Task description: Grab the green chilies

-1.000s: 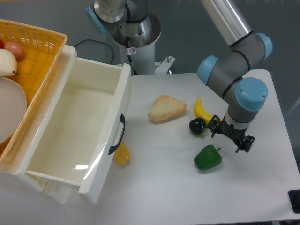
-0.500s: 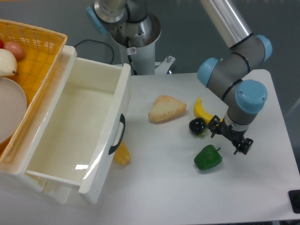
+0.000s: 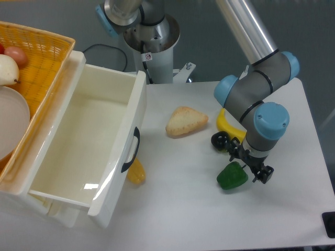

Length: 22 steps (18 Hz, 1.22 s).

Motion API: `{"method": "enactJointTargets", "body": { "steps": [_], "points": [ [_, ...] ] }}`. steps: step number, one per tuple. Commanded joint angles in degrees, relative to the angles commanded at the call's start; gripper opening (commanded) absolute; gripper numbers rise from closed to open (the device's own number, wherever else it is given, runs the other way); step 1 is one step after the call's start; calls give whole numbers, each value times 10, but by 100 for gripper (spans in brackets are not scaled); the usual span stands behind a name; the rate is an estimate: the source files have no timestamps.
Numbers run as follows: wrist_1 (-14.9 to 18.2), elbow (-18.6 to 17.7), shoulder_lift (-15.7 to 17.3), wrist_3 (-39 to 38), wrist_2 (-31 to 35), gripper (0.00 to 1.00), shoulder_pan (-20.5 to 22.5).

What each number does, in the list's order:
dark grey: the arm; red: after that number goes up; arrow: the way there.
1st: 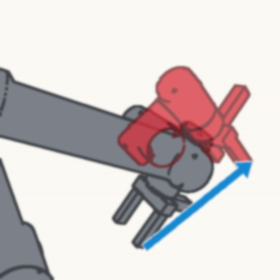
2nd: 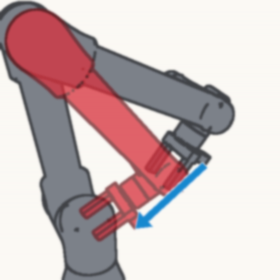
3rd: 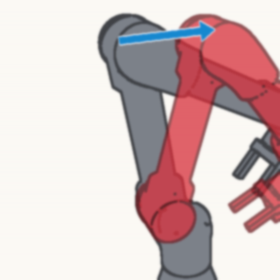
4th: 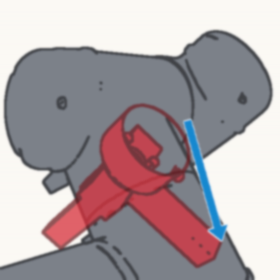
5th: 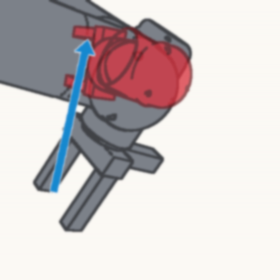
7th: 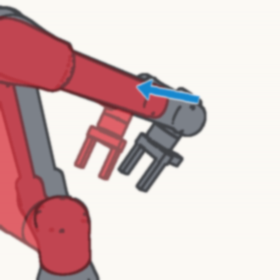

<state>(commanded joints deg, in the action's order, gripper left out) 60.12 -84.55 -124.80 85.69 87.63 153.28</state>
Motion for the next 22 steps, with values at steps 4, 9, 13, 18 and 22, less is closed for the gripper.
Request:
{"method": "enactJointTargets", "body": {
  "steps": [4,9,13,18,22],
  "points": [
    [-1,-3,-3,-1,1,100,-7],
    [-1,-2,-6,-1,1,75,-12],
    [-1,1,-7,-1,6,37,-12],
    [1,6,5,-7,6,17,-7],
    [5,17,29,-14,9,17,3]
  ]
}}
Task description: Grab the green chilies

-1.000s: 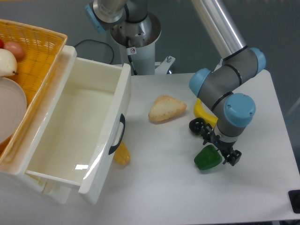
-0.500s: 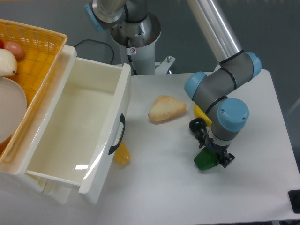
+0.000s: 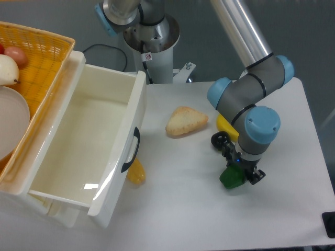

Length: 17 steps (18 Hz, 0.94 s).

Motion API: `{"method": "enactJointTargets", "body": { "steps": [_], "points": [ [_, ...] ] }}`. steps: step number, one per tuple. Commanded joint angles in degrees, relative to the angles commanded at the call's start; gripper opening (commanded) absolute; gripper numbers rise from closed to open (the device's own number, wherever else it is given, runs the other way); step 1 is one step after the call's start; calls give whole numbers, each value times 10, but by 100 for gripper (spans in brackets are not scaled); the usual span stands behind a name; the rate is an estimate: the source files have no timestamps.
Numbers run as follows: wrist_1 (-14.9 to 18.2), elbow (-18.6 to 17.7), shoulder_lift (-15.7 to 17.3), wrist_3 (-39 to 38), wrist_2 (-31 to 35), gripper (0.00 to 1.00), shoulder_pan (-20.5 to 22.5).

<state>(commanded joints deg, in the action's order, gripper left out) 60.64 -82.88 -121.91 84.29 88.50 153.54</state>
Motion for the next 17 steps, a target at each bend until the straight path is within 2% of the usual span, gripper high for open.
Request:
{"method": "enactJointTargets", "body": {
  "steps": [4,7,10,13,15,17],
  "points": [
    [11,20,14,-25,2,17,4],
    [62,45,24,-40,6,17,4],
    [92,51,43,-39,33,17,10],
    [138,61,54,-40,59,17,14],
    [155,76,55,-40,66,17,15],
    [157,78,55,-40,66,17,15]
  ]
}}
